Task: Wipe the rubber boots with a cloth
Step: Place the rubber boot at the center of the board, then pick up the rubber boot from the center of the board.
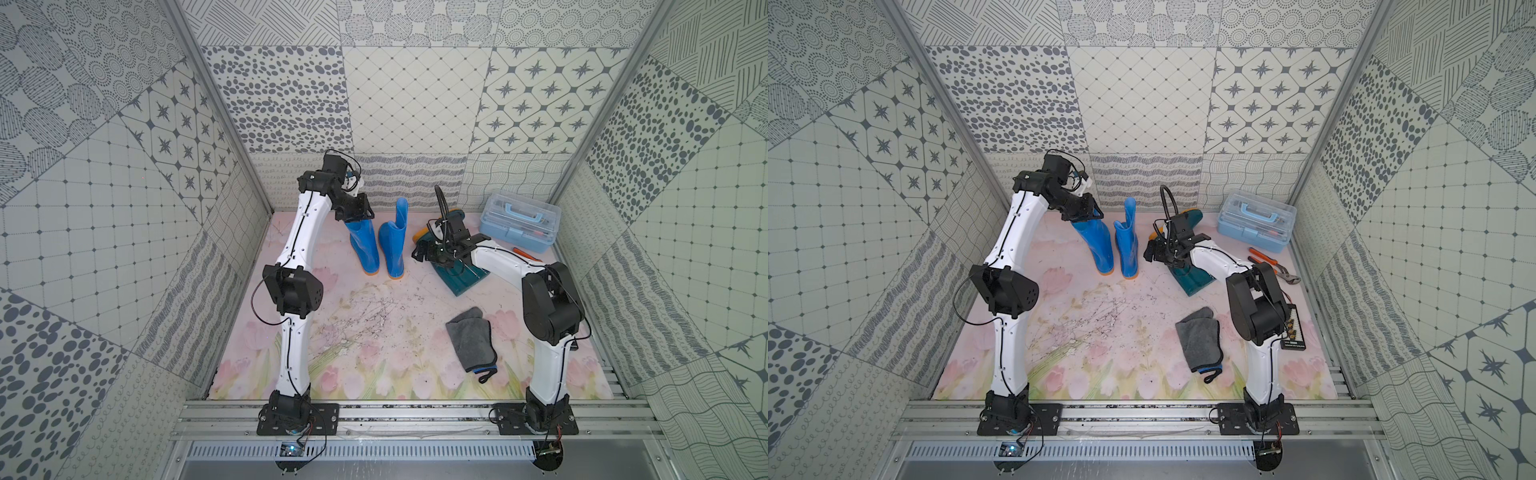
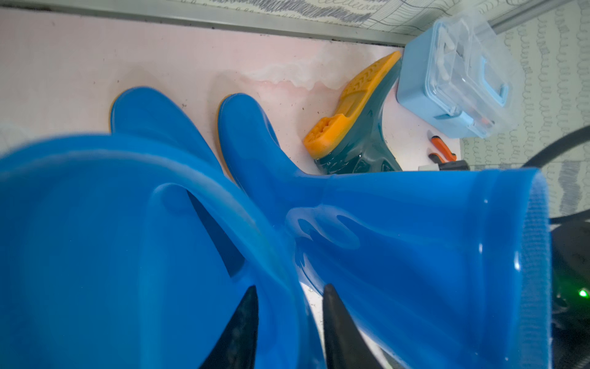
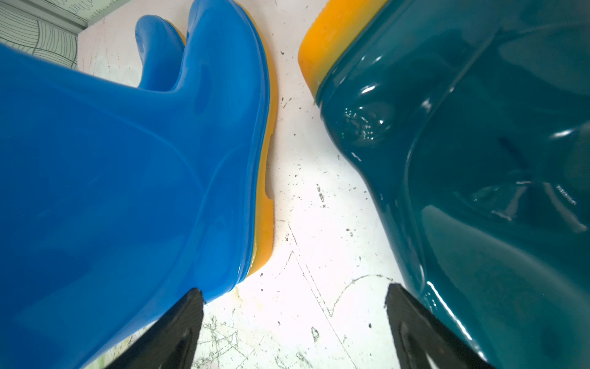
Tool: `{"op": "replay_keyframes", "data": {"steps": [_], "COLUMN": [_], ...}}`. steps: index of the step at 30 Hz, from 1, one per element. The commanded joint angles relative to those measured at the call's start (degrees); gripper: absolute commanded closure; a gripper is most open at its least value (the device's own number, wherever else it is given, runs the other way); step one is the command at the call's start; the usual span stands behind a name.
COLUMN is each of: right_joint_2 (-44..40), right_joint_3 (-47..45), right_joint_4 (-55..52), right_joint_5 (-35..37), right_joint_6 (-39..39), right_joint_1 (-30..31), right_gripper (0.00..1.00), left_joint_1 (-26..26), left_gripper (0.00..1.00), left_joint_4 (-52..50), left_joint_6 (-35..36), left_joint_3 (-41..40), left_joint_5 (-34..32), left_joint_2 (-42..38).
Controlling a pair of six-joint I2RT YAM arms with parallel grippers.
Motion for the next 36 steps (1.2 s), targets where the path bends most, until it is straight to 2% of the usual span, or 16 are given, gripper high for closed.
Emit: {"op": "replay_keyframes", "data": {"steps": [1,7,11,14,20,25,29,32,36], "right_joint_2": [-1.77,-5.18,-7.81,-8.59,-12.05,-16.49,-17.82,-19.29,-20.68], "right_joint_3": [0.79,-0.68,-3.02,-2.67,-3.77,-8.32,-12.08,-18.46,-24.50], "right_joint_4": [0.27,-2.74,-3.11,-3.83,-8.19,-11.30,-13.59,-9.07,-2.37], "right_joint_5": [0.94,6.09,6.80,5.68,10.04,11.73,10.51,4.89,2.18], "right_joint_6": [-1.41,-1.67,-1.12,-1.77,-1.80,-2.54,-2.31,0.65,2.64], "right_joint_1": [-0.45,-1.82,-3.49,-3.70,-5.44,-9.39,-12.79,-17.48,-21.85], "right_gripper": [0.08,0.07,0.07,0.07,0.05,0.03,0.02,0.02,0.05], "left_joint_1": [-0.27,-0.31,-0.31,-0.32,-0.32,-0.33,-0.36,-0.32,-0.03], "left_gripper": [0.47,0.29,0.23,0.03,0.03,0.03,0.03,0.03,0.03], "left_joint_4": [2.16,3.51,3.43,3.29,2.67,1.47,3.41,7.41,12.65], "left_joint_6": [1.92,1.91,2.48,2.38,1.99,3.17,4.14,4.85,4.97], "left_joint_3": [1.02,1.03,1.02,1.02,1.02,-0.74,-9.74,-21.15,-36.24], "left_joint_5": [1.84,0.88,0.06,-0.23,-0.01,-3.66,-8.39,-11.29,-12.08], "left_joint_2": [-1.58,-5.62,-7.33,-8.22,-11.20,-15.86,-23.30,-30.61,-40.19]}}
